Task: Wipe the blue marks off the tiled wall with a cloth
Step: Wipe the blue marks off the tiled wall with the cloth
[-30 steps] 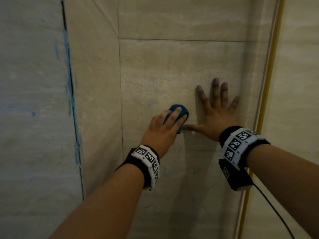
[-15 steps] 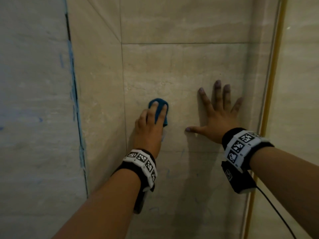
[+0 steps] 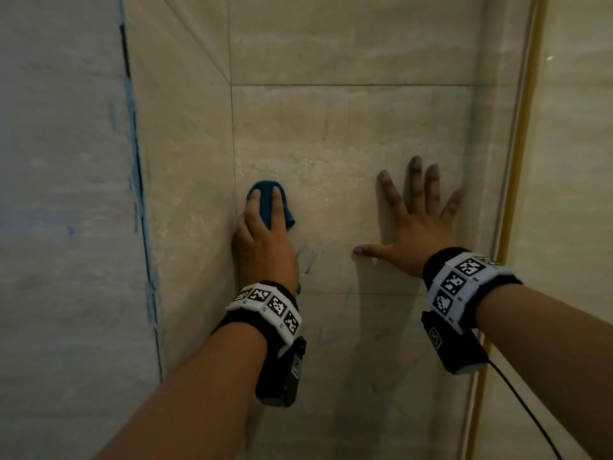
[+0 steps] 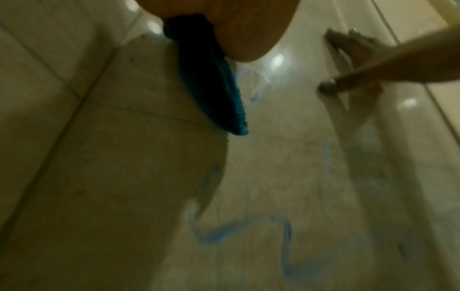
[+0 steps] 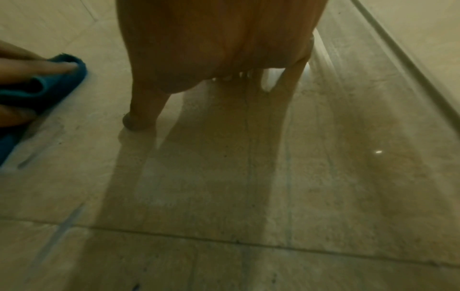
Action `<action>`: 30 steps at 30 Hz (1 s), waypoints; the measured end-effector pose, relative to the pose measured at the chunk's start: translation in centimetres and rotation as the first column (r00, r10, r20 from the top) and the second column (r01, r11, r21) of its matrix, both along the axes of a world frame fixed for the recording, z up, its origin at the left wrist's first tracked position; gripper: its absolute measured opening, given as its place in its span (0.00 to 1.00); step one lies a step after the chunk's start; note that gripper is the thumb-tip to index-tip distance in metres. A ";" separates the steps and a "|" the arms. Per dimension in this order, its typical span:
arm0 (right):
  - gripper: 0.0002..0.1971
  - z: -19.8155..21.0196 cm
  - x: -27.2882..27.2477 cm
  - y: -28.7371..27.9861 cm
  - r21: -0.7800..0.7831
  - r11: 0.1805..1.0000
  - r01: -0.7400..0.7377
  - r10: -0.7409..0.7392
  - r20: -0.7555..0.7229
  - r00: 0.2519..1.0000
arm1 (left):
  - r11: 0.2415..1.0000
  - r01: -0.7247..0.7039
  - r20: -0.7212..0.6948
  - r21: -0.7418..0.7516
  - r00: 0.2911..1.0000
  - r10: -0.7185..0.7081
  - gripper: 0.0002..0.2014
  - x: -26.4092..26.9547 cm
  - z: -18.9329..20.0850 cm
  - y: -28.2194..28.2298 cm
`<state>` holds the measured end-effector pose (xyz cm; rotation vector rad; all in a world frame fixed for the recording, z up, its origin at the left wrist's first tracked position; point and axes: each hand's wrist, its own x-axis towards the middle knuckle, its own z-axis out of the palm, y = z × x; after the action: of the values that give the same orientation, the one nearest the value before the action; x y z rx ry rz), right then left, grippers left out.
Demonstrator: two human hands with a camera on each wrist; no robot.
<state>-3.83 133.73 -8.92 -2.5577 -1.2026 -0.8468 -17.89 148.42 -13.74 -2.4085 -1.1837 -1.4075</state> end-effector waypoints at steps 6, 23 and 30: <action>0.63 -0.1 0.1 0.1 0.008 1.000 -0.001 0.001 0.005 1.000 | 0.964 0.165 -0.085 0.211 0.985 -0.150 0.48 0.9 -4.6 -0.3; 0.63 -0.5 0.3 0.2 0.045 0.999 -0.008 0.006 0.030 1.000 | 0.933 0.291 -0.130 0.212 0.954 -0.269 0.35 0.5 -3.9 -0.8; 0.60 -3.6 -0.3 -0.7 0.093 0.994 -0.049 0.044 0.052 0.998 | 0.978 0.177 -0.268 0.112 0.953 -0.142 0.34 -0.7 -4.3 -1.1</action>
<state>-4.10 132.99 -12.56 -2.4384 -1.2014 -0.9384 -18.59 147.34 -18.01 -2.5417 -0.8232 -1.1226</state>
